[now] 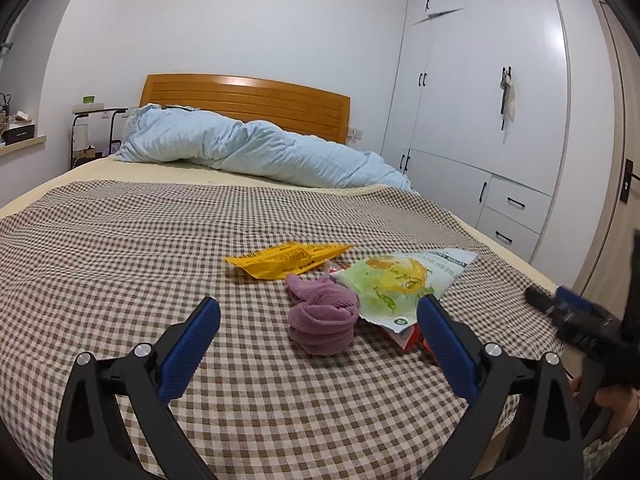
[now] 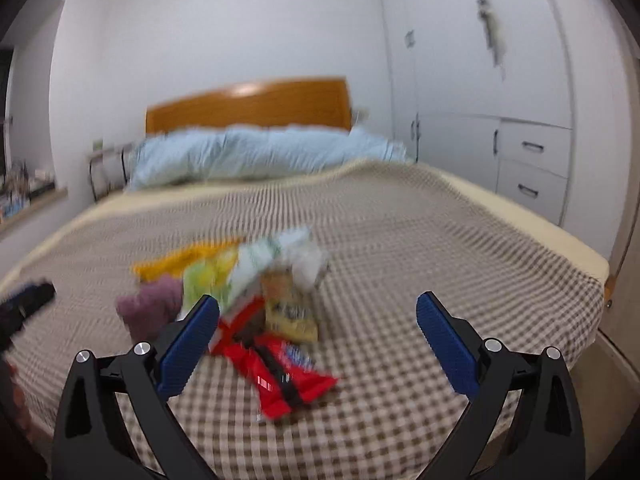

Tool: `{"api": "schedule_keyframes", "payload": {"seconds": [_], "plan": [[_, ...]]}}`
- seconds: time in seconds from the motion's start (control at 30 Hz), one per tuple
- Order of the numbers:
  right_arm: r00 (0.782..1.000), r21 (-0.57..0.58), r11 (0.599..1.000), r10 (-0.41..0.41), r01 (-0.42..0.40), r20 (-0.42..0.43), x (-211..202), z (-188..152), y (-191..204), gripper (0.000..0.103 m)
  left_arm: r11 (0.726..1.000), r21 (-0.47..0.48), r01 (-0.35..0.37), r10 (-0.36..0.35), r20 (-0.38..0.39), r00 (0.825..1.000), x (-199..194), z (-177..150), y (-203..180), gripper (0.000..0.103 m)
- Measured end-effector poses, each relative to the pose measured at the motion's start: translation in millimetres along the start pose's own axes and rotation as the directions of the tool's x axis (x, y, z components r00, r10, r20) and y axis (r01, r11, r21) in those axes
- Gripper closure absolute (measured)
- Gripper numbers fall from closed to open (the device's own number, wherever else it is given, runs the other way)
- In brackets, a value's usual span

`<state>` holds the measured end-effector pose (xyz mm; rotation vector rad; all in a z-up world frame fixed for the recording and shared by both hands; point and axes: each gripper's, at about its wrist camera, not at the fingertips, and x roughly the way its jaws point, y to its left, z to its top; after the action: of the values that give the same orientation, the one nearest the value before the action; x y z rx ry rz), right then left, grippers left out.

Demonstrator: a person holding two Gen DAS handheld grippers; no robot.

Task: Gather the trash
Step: 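Reach the right tool to the red snack packet and grasp it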

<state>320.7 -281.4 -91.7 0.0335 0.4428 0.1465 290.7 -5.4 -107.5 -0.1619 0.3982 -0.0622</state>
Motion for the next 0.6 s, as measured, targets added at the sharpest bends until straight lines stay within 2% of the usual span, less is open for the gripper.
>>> {"api": "schedule_keyframes", "payload": {"seconds": [0.13, 0.3, 0.4, 0.5, 0.6], "plan": [[0.997, -0.112, 0.993, -0.036, 0.027, -0.074, 22.0, -16.5, 20.1, 0.008, 1.0, -0.003, 0.006, -0.006, -0.018, 1.0, 3.5, -2.4, -3.6, 0.007], [0.984, -0.13, 0.991, -0.015, -0.008, -0.178, 53.1, -27.5, 24.9, 0.008, 1.0, -0.008, 0.002, -0.002, -0.031, 1.0, 6.0, -4.2, -2.8, 0.007], [0.973, -0.077, 0.997, 0.004, -0.022, -0.231, 69.7, -33.0, 18.2, 0.008, 1.0, -0.016, -0.003, 0.002, -0.043, 0.999, 7.4, -5.0, 0.7, 0.007], [0.955, 0.008, 0.998, 0.057, -0.057, -0.29, 85.0, -40.1, 10.3, 0.008, 1.0, -0.02, -0.006, 0.004, -0.052, 0.999, 8.5, -5.0, 2.3, 0.007], [0.936, 0.069, 0.996, 0.078, -0.057, -0.343, 98.9, -47.3, 3.9, 0.008, 1.0, -0.022, -0.005, 0.004, -0.054, 0.999, 9.0, -5.4, 2.4, 0.007]]}}
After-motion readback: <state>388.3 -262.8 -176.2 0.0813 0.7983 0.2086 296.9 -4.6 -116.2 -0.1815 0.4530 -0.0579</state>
